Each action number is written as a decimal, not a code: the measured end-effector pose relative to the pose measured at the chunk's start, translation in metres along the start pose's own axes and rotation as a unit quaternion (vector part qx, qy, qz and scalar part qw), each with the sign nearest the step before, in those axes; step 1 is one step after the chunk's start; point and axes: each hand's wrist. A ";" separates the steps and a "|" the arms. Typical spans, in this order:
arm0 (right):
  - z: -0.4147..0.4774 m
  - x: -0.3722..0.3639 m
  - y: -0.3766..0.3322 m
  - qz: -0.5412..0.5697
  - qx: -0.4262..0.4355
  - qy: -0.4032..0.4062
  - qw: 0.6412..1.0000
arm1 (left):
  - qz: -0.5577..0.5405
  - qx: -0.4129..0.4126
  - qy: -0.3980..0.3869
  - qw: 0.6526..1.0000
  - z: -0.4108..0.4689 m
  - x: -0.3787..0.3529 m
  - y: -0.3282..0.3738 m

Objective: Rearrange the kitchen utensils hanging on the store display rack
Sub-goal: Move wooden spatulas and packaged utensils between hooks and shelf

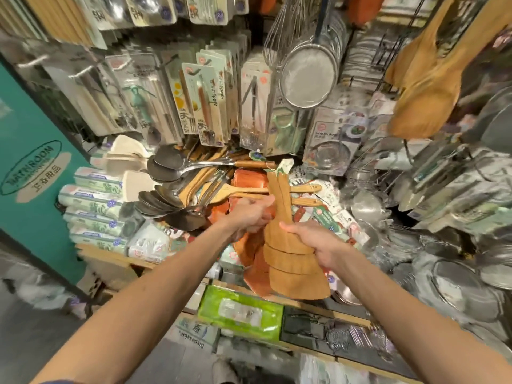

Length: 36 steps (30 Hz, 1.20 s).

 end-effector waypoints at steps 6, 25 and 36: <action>-0.028 0.021 0.011 -0.020 0.044 -0.018 0.999 | -0.102 0.038 0.017 0.994 -0.014 -0.058 -0.002; -0.152 0.146 0.056 -0.128 0.244 0.067 0.959 | -0.199 -0.156 -0.032 0.967 -0.131 -0.196 0.003; -0.218 0.176 -0.011 -0.151 0.406 0.230 0.871 | -0.109 -0.348 0.013 0.931 -0.198 -0.251 0.026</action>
Point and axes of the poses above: each hand's wrist, its own z-axis towards the middle knuckle, its own x-axis out of the back of the hand, y = z × x, and after that the axes turned 15 degrees about -z, right-handed
